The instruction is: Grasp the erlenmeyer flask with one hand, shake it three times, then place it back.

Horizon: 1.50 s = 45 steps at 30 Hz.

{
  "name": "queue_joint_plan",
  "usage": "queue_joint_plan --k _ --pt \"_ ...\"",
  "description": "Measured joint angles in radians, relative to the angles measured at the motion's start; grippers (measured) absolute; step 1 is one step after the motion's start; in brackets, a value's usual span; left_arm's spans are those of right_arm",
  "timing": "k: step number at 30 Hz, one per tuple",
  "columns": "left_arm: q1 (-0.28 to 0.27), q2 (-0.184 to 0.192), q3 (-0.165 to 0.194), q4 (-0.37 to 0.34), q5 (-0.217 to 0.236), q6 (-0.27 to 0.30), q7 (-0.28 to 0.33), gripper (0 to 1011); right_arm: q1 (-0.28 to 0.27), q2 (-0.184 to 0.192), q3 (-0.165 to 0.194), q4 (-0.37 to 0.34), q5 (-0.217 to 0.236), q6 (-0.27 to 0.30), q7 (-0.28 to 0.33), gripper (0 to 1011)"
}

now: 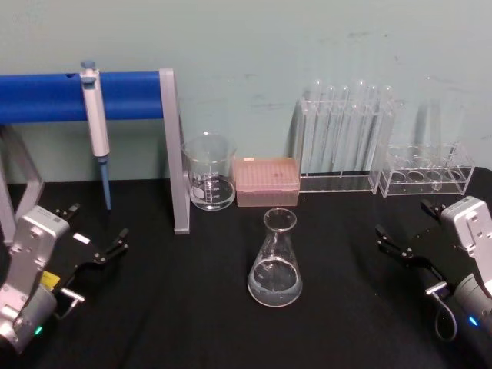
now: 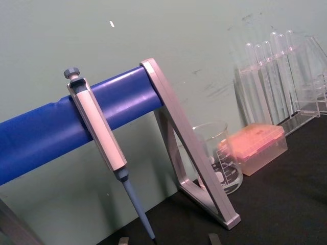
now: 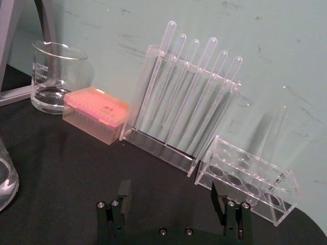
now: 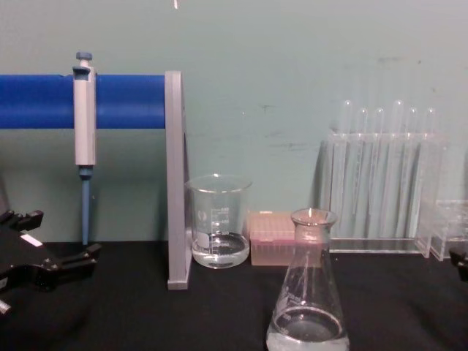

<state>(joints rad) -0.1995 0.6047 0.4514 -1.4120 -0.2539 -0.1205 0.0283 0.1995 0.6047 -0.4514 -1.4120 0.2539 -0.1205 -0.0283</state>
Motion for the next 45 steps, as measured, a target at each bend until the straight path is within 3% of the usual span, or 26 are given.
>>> queue_joint_plan --k 39,45 --pt "0.000 0.000 0.000 0.000 0.000 0.000 0.000 1001 0.000 0.000 0.000 0.000 0.000 0.000 0.000 1000" --pt "0.000 0.000 0.000 0.000 0.000 0.000 0.000 1001 -0.015 -0.012 0.026 -0.005 0.006 0.000 0.009 1000"
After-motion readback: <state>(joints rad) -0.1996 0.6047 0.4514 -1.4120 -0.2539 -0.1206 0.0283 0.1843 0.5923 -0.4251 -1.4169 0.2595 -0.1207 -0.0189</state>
